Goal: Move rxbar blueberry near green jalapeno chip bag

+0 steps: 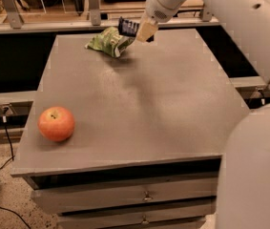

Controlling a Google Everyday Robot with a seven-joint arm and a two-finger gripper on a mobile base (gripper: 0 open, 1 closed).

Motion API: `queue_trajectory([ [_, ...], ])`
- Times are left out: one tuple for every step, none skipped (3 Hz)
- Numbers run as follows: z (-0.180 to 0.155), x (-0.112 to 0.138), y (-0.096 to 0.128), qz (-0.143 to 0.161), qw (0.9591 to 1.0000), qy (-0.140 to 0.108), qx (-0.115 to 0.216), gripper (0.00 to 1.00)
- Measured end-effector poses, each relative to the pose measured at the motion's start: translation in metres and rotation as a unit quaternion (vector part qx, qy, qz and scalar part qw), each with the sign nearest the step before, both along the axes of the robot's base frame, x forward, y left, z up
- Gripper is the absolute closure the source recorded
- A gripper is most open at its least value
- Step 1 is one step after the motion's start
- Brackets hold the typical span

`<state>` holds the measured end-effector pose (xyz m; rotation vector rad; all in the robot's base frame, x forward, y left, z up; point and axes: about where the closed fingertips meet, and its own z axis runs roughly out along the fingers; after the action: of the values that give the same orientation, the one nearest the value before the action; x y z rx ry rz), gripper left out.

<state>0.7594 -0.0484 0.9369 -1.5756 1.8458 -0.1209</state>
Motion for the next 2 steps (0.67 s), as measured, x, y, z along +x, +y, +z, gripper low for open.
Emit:
queue_trajectory([
  [-0.0104, 0.0063, 0.0087, 0.000, 1.0000, 0.007, 0.003, 0.61],
  [-0.0133, 0.0068, 0.0111, 0.001, 1.0000, 0.009, 0.002, 0.38],
])
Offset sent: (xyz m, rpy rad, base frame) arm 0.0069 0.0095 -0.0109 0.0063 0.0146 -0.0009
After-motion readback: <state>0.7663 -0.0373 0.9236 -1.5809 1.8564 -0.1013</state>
